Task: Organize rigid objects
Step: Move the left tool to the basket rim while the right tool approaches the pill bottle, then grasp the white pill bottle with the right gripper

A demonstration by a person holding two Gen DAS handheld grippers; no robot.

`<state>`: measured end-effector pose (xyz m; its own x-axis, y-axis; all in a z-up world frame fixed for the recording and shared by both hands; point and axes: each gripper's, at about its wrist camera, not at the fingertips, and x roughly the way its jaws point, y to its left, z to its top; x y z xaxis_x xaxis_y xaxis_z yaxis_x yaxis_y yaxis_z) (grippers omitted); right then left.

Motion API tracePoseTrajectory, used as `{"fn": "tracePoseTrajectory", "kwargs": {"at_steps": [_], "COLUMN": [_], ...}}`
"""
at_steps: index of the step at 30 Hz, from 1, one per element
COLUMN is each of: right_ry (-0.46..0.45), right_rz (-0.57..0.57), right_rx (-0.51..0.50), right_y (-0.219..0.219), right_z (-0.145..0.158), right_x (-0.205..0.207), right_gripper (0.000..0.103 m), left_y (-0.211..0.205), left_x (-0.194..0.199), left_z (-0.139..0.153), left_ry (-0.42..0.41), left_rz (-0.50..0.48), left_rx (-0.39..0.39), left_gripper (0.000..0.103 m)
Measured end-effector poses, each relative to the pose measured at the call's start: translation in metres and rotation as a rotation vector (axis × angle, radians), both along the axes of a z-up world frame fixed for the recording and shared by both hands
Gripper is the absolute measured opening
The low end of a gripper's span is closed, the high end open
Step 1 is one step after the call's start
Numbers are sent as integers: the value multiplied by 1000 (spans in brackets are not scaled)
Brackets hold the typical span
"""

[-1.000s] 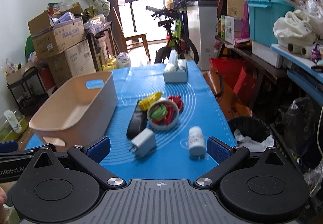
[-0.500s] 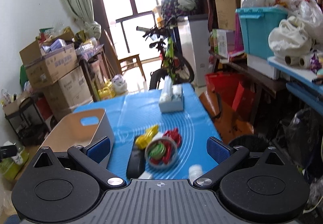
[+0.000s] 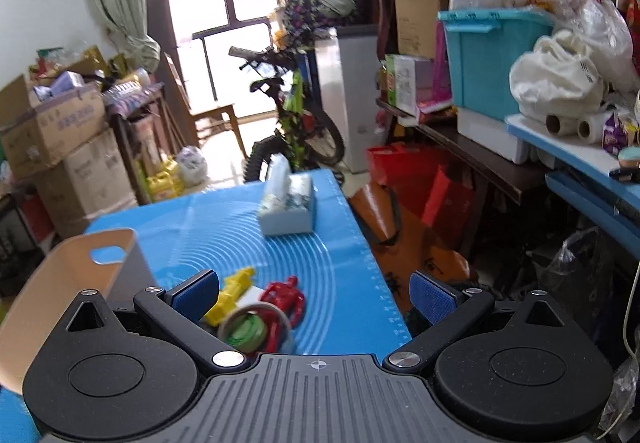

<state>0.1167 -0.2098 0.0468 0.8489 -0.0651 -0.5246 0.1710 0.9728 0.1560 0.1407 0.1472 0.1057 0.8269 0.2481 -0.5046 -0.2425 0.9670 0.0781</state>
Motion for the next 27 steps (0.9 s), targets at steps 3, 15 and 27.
{"fn": "tracePoseTrajectory", "kwargs": {"at_steps": [3, 15, 27], "right_ry": [48, 225, 398], "right_rz": [-22, -57, -76], "right_rx": [6, -26, 14], "right_y": [-3, -5, 7], "right_z": [-18, -79, -123], "right_x": [13, 42, 56], "right_gripper": [101, 101, 92], "left_y": [14, 44, 54], "left_x": [14, 57, 66], "left_z": [-15, -91, -105], "left_ry": [35, 357, 397], "left_rz": [17, 14, -43], "left_rx": [29, -37, -103], "left_gripper": [87, 80, 62]}}
